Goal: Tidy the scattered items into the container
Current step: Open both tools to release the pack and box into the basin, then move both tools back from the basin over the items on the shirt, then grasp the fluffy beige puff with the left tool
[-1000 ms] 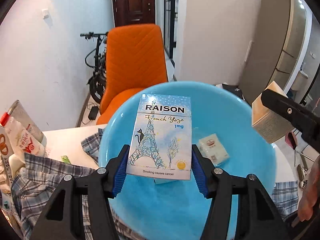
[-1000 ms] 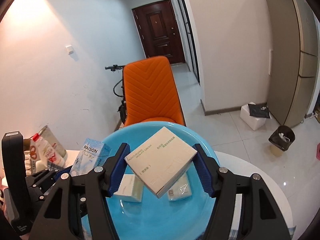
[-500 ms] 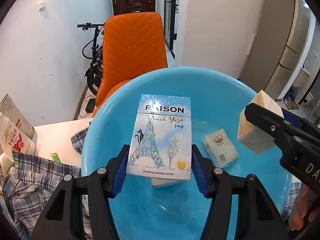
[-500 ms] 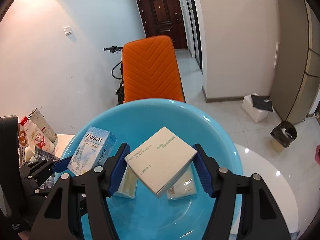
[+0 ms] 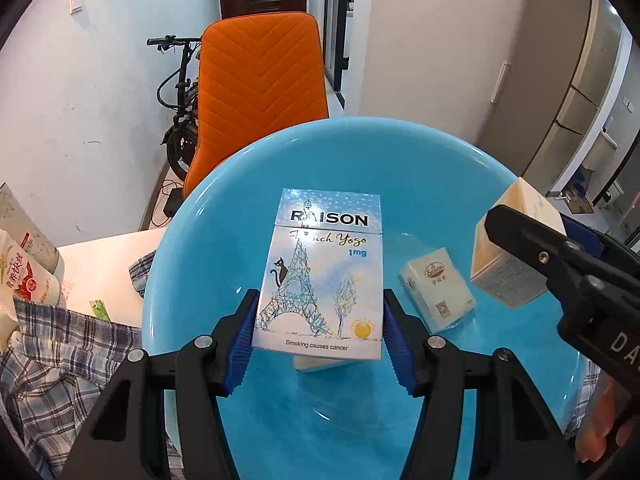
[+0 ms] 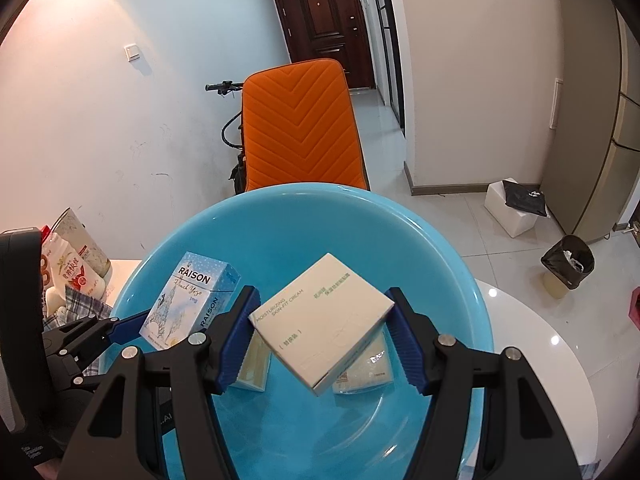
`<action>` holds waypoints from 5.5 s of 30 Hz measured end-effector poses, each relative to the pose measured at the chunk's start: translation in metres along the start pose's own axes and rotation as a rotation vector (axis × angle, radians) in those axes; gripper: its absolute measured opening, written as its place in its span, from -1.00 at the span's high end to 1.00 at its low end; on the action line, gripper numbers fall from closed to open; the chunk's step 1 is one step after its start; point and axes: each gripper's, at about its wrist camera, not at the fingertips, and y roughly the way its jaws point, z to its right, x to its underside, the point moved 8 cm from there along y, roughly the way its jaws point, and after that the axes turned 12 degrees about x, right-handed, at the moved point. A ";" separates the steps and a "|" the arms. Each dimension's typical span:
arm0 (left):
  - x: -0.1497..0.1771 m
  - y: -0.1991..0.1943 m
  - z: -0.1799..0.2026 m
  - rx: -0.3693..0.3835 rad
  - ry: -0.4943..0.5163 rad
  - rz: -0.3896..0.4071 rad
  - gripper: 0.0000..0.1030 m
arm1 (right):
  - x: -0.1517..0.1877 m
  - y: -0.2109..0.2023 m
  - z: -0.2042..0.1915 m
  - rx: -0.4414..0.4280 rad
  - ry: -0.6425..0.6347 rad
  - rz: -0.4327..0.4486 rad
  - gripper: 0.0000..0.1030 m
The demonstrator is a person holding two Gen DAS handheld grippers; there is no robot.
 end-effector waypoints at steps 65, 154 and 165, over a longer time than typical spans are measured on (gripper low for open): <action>0.045 -0.093 0.042 -0.002 0.072 0.007 -0.66 | 0.025 -0.087 -0.006 -0.004 -0.039 0.022 -0.82; 0.379 -0.204 -0.066 -0.234 -0.101 0.025 -0.66 | 0.350 -0.202 -0.032 -0.097 -0.145 0.021 -0.83; 0.378 -0.172 -0.082 -0.195 -0.136 -0.041 -0.66 | 0.348 -0.203 -0.030 -0.091 -0.140 0.014 -0.83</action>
